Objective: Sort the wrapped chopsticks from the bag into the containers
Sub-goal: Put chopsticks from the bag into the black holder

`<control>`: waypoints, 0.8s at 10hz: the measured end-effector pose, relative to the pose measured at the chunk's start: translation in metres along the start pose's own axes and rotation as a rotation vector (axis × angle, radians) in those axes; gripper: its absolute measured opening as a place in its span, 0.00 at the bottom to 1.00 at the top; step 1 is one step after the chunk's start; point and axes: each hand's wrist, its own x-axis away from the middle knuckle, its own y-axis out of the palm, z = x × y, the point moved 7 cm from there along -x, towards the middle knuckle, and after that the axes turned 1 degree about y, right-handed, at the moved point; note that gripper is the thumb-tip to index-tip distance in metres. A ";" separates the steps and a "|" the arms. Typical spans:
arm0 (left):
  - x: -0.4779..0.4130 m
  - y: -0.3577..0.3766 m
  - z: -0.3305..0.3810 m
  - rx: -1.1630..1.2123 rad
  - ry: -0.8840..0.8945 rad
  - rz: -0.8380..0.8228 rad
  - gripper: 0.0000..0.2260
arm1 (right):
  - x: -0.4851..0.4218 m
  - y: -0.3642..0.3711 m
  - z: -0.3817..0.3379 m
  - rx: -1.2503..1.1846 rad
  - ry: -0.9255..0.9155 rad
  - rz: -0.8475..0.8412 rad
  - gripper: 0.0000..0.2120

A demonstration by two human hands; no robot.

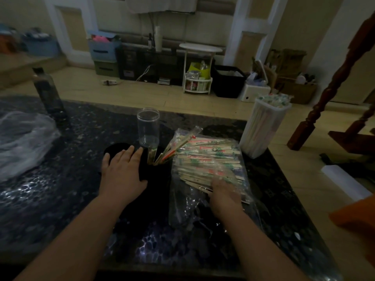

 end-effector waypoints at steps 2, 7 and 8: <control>0.000 0.000 -0.001 -0.001 0.001 0.010 0.41 | -0.004 0.007 0.005 -0.030 -0.013 0.021 0.23; 0.000 0.000 -0.002 0.017 0.002 0.011 0.40 | -0.004 0.002 0.001 -0.102 -0.015 0.041 0.16; 0.000 0.000 -0.001 0.026 0.003 0.013 0.40 | -0.006 0.002 -0.001 -0.084 0.011 -0.002 0.15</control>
